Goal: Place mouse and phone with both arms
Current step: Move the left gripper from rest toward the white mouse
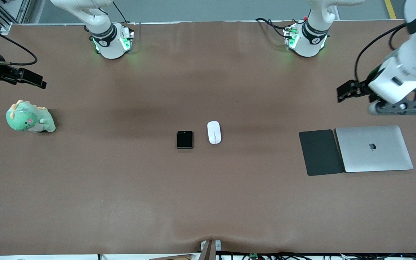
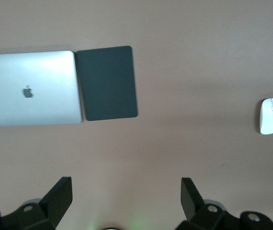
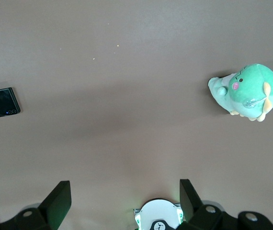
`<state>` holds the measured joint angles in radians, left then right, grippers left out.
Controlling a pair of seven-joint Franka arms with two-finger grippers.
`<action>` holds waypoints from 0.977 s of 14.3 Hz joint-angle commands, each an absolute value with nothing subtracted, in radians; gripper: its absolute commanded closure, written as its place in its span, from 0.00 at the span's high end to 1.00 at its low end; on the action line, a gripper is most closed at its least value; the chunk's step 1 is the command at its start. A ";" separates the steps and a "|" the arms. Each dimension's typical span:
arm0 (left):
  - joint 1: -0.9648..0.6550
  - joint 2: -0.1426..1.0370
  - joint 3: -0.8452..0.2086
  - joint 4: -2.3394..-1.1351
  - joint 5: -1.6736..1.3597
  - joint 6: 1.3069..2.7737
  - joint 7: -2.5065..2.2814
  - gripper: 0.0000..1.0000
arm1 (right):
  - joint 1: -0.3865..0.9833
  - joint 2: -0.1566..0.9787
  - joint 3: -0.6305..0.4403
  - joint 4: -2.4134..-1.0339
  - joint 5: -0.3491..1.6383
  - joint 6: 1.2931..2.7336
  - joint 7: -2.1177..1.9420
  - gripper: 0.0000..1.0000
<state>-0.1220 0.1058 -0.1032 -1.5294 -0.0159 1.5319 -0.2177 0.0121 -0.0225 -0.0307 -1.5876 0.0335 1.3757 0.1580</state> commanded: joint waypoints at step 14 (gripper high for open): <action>-0.466 0.460 -0.110 -1.509 -0.020 1.913 -0.618 1.00 | -0.006 -0.051 -0.017 -1.614 0.035 1.388 0.144 1.00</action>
<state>-0.4231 0.4114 -0.1156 -1.5264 -0.0160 1.8672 -0.5679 0.0121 -0.0225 -0.0303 -1.5889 0.0335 1.3776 0.1565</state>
